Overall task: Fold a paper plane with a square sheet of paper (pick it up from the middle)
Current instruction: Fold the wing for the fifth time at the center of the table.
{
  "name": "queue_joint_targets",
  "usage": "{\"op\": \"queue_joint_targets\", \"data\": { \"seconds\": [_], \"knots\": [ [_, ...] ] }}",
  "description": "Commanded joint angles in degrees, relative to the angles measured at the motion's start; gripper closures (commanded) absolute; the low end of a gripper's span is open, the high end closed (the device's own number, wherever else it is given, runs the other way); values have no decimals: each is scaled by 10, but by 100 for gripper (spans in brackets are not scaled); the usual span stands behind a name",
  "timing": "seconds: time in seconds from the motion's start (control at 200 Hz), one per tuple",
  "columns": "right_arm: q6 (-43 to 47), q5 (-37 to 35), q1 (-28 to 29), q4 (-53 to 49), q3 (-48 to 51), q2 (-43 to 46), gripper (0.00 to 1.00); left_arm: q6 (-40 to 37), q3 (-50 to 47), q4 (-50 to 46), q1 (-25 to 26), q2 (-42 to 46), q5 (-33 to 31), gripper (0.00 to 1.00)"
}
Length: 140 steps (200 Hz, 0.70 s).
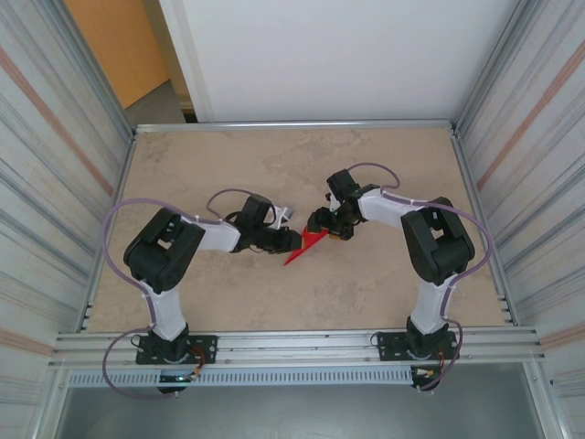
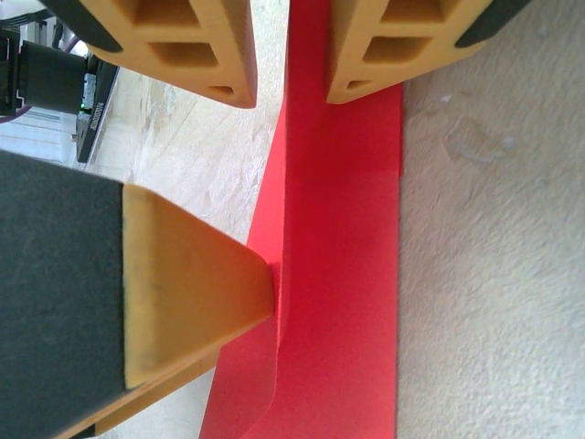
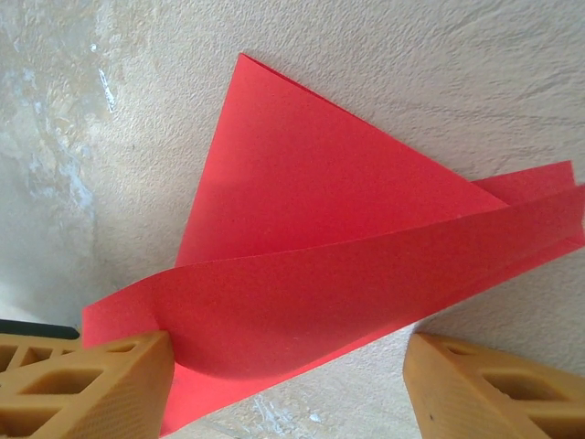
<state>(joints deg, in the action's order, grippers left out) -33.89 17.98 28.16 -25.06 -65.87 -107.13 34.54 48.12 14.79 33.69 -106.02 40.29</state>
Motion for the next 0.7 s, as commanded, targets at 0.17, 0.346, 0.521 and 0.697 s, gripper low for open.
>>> {"op": "queue_joint_targets", "data": {
  "seconds": [0.17,0.346,0.521,0.697],
  "knots": [
    [1,-42,3,7,10,-56,32,-7,-33,-33,-6,56,-43,61],
    [1,-40,3,6,10,-59,33,-3,-47,-34,-7,64,-50,55],
    [-3,-40,2,5,9,-64,33,-2,-48,-38,-7,56,-48,55],
    [-6,-39,2,4,10,-66,33,-3,-48,-42,-7,47,-49,57]
  ]
}}
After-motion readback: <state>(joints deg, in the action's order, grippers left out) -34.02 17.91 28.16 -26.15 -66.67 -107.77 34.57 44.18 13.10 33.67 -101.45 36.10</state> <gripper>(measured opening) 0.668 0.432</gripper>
